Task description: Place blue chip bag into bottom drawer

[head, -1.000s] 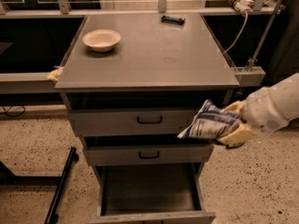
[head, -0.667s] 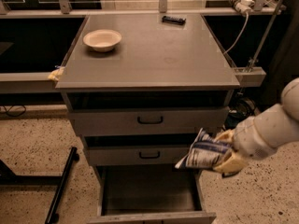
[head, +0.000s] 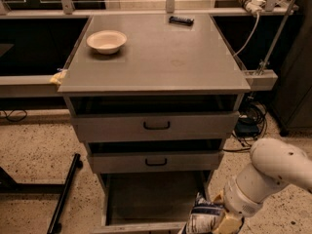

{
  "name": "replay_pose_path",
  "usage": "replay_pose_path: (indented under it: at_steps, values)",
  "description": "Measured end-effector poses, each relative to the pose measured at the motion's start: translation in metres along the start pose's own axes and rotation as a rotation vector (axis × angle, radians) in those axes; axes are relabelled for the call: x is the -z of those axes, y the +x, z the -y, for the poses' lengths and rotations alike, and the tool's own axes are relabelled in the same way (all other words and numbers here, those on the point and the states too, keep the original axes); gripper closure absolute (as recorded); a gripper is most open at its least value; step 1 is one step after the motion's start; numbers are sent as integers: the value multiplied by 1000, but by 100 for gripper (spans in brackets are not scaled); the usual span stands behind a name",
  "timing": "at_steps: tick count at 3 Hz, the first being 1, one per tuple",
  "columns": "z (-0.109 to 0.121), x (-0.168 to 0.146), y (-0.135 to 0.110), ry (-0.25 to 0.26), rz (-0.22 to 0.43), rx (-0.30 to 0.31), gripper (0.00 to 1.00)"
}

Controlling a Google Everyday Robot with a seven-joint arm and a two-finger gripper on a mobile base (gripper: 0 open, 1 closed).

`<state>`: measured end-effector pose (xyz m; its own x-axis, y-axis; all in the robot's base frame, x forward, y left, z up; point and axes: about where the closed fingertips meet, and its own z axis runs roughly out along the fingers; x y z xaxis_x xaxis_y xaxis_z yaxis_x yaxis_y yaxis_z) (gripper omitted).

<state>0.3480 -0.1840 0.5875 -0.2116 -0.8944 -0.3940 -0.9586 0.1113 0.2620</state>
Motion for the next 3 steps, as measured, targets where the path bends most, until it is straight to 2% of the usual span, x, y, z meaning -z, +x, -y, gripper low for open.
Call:
replay_pose_path:
  at_steps: [1,2,3]
  values:
    - [-4,-10,3,-24,-1,-2,100]
    - [-1,-17,7,-14,-5,10,100]
    - [40,-66,26,66,24,110,100]
